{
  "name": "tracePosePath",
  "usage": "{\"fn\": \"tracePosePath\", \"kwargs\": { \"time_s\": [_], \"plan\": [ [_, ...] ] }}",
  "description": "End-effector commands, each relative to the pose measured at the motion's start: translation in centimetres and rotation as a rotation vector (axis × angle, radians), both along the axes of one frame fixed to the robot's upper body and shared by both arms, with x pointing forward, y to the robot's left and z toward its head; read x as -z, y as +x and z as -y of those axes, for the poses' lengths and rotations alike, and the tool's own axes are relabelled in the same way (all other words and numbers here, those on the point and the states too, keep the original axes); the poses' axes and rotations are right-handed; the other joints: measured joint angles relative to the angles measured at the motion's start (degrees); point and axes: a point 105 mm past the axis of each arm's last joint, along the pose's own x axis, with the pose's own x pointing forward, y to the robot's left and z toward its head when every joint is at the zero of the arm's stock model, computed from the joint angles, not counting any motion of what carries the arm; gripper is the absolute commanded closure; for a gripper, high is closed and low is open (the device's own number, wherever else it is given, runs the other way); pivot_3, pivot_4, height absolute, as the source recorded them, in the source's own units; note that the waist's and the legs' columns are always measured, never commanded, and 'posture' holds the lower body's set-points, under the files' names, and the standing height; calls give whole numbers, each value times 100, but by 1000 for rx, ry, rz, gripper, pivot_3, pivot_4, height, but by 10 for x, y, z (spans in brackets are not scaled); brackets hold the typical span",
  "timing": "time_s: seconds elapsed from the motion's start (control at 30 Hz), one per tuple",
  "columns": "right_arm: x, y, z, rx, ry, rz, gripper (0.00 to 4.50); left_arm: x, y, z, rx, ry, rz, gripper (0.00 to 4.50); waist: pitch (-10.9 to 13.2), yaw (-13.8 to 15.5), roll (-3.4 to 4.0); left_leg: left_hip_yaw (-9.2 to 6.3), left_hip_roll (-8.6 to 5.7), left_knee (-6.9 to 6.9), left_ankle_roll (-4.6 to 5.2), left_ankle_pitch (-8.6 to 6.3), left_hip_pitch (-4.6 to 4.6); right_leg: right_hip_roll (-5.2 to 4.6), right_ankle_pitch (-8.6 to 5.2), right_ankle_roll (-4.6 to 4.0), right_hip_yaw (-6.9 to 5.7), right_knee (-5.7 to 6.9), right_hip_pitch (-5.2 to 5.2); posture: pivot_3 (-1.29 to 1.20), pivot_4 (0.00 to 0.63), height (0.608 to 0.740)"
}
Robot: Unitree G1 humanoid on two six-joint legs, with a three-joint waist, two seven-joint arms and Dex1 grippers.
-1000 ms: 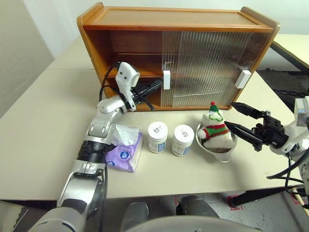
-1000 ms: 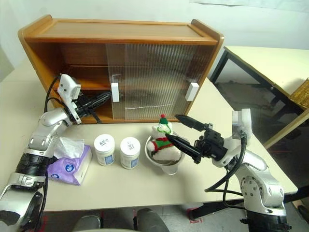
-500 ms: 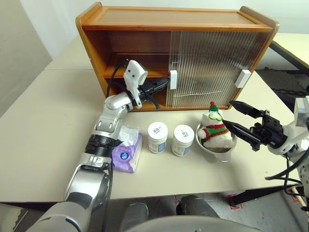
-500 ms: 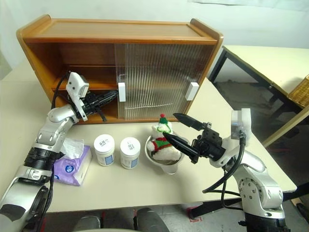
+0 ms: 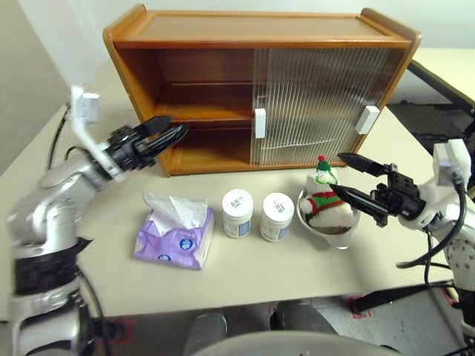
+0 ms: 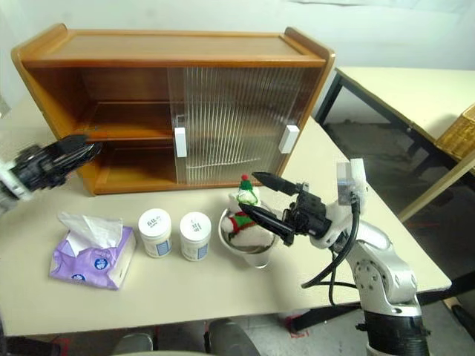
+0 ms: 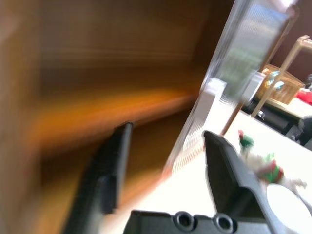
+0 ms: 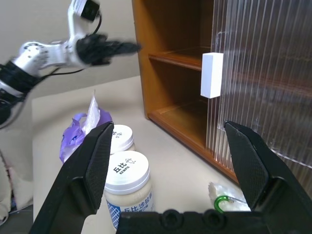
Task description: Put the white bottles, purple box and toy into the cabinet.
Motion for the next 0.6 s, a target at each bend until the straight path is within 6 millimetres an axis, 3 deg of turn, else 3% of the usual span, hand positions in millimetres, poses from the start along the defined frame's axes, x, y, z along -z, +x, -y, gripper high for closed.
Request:
{"fn": "tracePosePath", "kwargs": {
  "time_s": [0.03,0.07,0.2,0.37,0.47,0.6],
  "plan": [
    [3,2,0,-12,-12,-11,0,26,-28,-22,-17,30,-206,290,-2,32,0,-2,2,-5,-2,0,2,0,-2,-5,0,2,-3,-111,1,740],
    [4,3,0,-15,-18,-15,0,34,-38,-29,-18,37,-259,10,-6,42,-2,-4,3,-11,-5,1,2,0,-3,-11,0,5,-11,-111,1,740],
    [5,3,1,-23,-26,-18,0,38,-64,-50,-49,-41,-339,10,-31,147,-23,-10,20,-48,-20,7,4,0,-9,-48,-10,7,-62,-103,3,740],
    [4,3,3,-25,-30,-18,0,62,-87,-56,-37,7,-483,10,-72,206,-6,-10,46,-66,-48,9,5,4,-6,-94,-32,17,-85,-101,3,740],
    [5,3,4,-25,-34,-19,0,74,-91,-49,-15,-9,-535,10,-78,207,7,-3,46,-69,-64,6,3,4,-6,-99,-30,31,-90,-103,2,740],
    [5,3,5,-23,-42,-16,0,97,-78,-47,-81,7,-584,10,-81,229,17,-2,44,-69,-75,10,13,7,-7,-103,-31,51,-97,-111,3,740]
  ]
}}
